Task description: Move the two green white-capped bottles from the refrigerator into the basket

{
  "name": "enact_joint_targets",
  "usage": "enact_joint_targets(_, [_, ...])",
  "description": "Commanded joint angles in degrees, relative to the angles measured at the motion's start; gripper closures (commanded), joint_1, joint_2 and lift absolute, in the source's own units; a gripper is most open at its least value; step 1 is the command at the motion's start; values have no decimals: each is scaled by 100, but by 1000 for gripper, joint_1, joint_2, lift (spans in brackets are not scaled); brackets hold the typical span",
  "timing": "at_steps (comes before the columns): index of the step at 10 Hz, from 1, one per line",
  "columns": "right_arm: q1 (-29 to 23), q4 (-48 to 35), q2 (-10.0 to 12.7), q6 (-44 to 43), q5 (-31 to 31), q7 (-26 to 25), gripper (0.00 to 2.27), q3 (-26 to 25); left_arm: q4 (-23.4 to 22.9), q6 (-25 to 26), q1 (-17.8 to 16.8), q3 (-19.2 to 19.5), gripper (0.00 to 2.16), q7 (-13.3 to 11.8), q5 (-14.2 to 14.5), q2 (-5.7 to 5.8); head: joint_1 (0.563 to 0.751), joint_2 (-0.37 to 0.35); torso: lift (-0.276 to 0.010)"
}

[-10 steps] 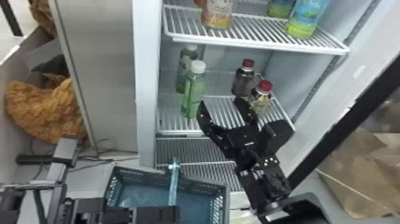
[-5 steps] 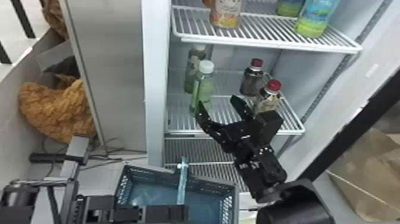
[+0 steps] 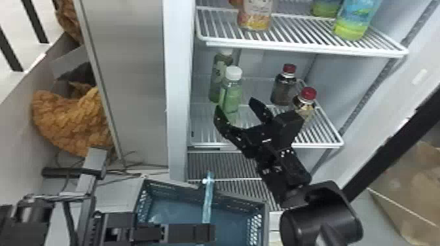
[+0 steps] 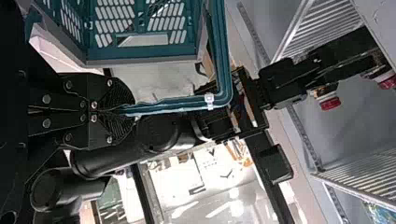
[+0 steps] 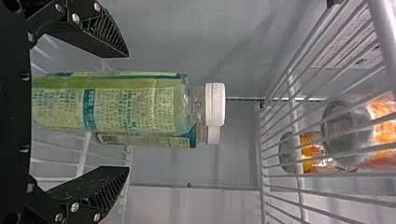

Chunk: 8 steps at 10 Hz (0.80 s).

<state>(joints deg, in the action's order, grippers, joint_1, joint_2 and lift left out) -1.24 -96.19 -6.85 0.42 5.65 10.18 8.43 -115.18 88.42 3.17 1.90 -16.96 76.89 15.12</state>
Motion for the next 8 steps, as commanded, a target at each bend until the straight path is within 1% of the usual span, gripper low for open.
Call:
enact_joint_targets(1, [181, 232, 0, -99, -5, 1, 225, 48, -6, 2, -8, -7, 1161, 0, 0, 0, 695, -168, -263])
enact_joint_targets(3, [322, 429, 0, -141, 40, -8, 297, 105, -6, -12, -8, 5, 1161, 0, 0, 0, 695, -162, -263])
enact_joint_targets(4, [448, 598, 0, -197, 40, 1, 403, 151, 8, 2, -8, 5, 1161, 0, 0, 0, 695, -159, -263])
enact_joint_targets(5, [547, 682, 0, -211, 40, 19, 598, 185, 8, -12, -8, -7, 1161, 0, 0, 0, 695, -158, -263])
enact_joint_targets(6, [532, 668, 0, -211, 52, 19, 731, 185, -6, -12, 6, 5, 1161, 0, 0, 0, 695, -152, -263])
enact_joint_targets(7, [518, 640, 0, -211, 63, 36, 774, 185, -6, 2, 20, 16, 1161, 0, 12, 0, 695, -149, -263])
enact_joint_targets(8, [490, 584, 0, -281, 75, 36, 889, 185, -6, -12, 20, 28, 1161, 0, 12, 0, 695, -147, -263])
